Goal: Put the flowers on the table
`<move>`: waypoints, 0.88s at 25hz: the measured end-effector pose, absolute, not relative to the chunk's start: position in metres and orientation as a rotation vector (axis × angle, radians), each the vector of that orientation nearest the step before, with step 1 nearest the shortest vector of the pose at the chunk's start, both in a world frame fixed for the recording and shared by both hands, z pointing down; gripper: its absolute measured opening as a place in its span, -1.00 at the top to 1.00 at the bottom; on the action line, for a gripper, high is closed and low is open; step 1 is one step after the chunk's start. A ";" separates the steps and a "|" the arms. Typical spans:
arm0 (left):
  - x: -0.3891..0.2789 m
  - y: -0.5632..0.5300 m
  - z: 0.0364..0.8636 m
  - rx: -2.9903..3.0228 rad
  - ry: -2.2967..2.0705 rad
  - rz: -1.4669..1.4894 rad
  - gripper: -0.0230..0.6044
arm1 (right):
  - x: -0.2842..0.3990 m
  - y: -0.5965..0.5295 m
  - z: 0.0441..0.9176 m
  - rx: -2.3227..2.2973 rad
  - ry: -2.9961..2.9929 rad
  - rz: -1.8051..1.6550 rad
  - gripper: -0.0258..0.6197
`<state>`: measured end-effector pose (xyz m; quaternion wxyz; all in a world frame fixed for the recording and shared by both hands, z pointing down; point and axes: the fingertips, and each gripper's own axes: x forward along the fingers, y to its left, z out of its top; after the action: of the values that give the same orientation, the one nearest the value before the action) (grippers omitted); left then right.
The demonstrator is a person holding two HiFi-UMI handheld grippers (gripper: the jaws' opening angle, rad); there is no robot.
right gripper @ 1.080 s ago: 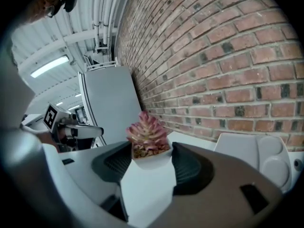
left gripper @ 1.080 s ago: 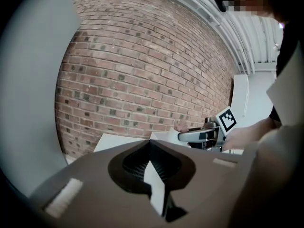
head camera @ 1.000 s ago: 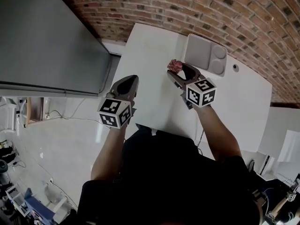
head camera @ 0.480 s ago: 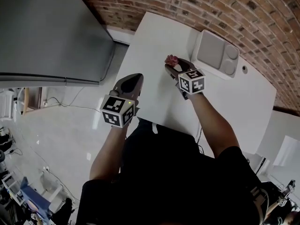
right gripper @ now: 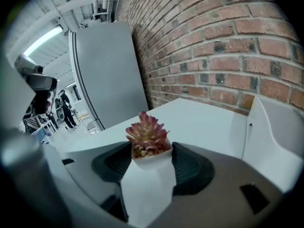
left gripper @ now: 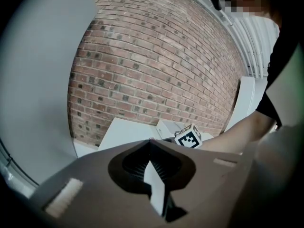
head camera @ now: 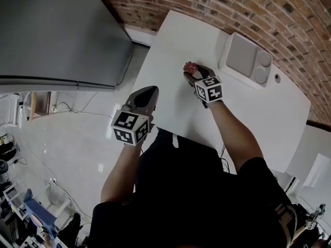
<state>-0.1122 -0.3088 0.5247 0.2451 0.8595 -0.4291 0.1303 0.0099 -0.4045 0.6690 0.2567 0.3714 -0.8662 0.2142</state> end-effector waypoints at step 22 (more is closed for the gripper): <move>-0.106 -0.285 0.512 2.371 -1.145 0.332 0.92 | 0.020 -0.371 0.658 1.010 -2.363 0.630 0.08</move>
<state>-0.1058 -0.2854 0.5120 0.2417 0.8670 -0.4186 0.1213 0.0195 -0.3713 0.6585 0.2452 0.3702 -0.8658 0.2309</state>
